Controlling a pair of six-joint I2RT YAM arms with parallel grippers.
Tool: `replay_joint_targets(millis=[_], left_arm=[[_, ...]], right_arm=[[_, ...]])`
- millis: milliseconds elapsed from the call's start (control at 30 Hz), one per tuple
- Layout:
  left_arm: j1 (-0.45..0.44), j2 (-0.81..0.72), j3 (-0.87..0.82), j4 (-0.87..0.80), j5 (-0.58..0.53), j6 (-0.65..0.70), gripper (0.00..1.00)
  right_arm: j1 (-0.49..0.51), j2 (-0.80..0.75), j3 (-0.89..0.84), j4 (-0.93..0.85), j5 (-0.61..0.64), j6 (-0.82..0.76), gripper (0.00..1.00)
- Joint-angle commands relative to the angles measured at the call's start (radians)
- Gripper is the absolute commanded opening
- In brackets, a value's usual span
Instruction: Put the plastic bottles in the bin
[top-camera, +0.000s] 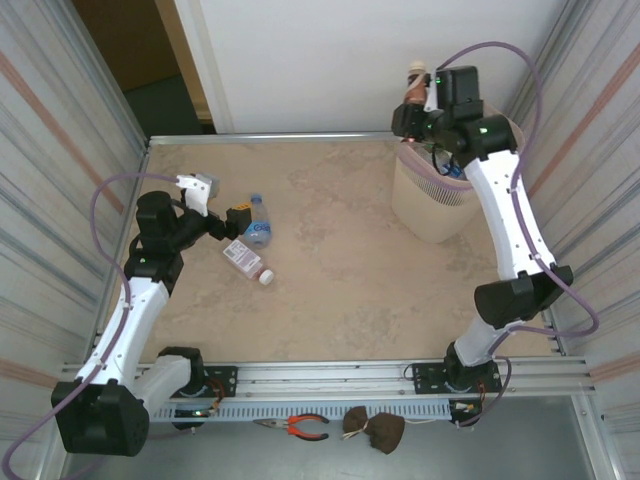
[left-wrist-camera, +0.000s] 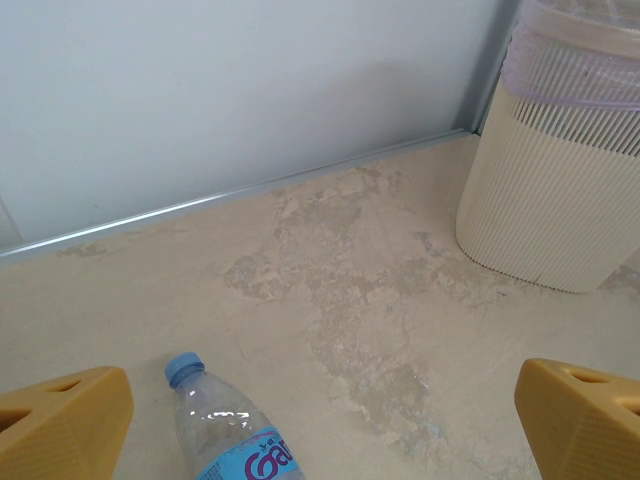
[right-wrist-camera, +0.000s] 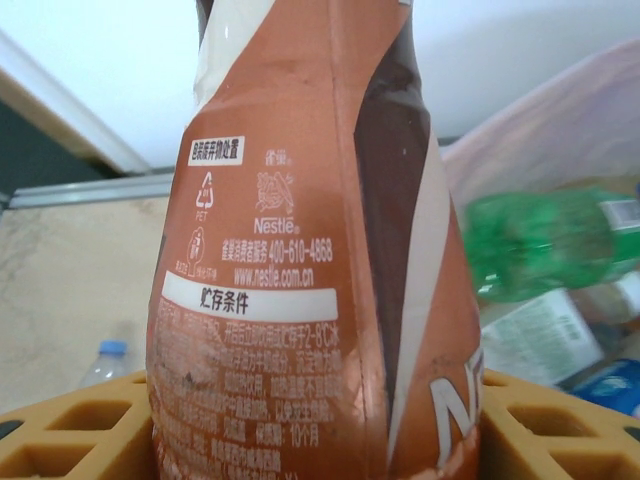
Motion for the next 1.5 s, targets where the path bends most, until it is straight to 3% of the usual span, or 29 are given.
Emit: replay_joint_targets(millis=[0, 200, 400, 767, 1100, 1467], left_arm=[[0.008, 0.000, 0.020, 0.020, 0.007, 0.001, 0.99], [0.008, 0.004, 0.018, 0.020, 0.002, 0.002, 0.99], [0.008, 0.007, 0.023, 0.016, 0.005, 0.003, 0.99], [0.008, -0.002, 0.023, 0.007, -0.010, 0.016, 0.99], [0.008, 0.004, 0.025, 0.008, -0.004, 0.011, 0.99], [0.007, -0.003, 0.024, 0.007, -0.008, 0.014, 0.99]], right_arm=[[-0.079, -0.012, 0.035, -0.032, -0.038, -0.098, 0.60], [-0.215, 0.042, 0.055, -0.075, -0.050, -0.192, 0.61], [-0.276, 0.133, 0.078, -0.106, -0.048, -0.234, 0.61], [-0.271, 0.284, 0.134, -0.176, 0.116, -0.283, 0.65], [-0.223, 0.259, 0.135, -0.198, 0.304, -0.310, 0.83], [-0.180, 0.213, 0.212, -0.210, 0.379, -0.328, 0.80]])
